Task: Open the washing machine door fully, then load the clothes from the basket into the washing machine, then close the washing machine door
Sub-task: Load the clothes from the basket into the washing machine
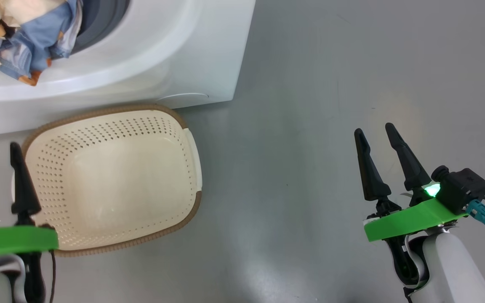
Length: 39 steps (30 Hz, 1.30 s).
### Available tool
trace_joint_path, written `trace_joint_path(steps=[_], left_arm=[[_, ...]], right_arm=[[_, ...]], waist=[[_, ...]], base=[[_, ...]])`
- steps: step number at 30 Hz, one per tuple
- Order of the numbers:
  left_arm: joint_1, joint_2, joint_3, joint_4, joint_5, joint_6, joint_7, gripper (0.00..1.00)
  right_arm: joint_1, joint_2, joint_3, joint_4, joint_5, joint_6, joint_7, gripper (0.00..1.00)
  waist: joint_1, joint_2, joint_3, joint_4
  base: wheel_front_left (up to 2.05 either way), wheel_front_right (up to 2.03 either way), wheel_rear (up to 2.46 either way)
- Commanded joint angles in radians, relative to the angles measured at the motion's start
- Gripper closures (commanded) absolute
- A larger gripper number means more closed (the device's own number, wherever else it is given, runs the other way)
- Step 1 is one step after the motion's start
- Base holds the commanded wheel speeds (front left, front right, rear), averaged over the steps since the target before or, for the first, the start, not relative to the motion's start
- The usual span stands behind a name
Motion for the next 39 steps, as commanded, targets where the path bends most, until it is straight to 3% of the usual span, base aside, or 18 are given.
trace_joint_path(steps=[1,9,19,39], left_arm=[[0.025,0.02,0.031,-0.035,0.007,-0.001,-0.005,0.0],[0.091,-0.007,0.043,-0.097,0.017,-0.001,-0.005,0.0],[0.068,-0.001,0.04,-0.103,0.017,-0.002,-0.005,0.0],[-0.234,0.133,-0.108,0.086,-0.013,-0.002,-0.005,0.0]], right_arm=[[0.024,-0.006,0.022,-0.019,-0.017,0.002,-0.005,0.0],[0.023,-0.013,0.027,-0.018,-0.014,0.002,-0.005,0.0],[0.013,-0.011,0.022,-0.022,-0.015,0.002,-0.005,0.0],[-0.028,0.008,0.026,-0.029,-0.015,0.002,-0.005,0.0]], waist=[[0.0,0.0,-0.003,0.003],[0.0,0.0,-0.004,0.005],[0.0,0.0,0.014,0.007],[0.0,0.0,0.079,-0.017]], base=[[0.0,0.0,0.0],[0.0,0.0,0.0],[0.0,0.0,0.0],[0.0,0.0,0.0]])
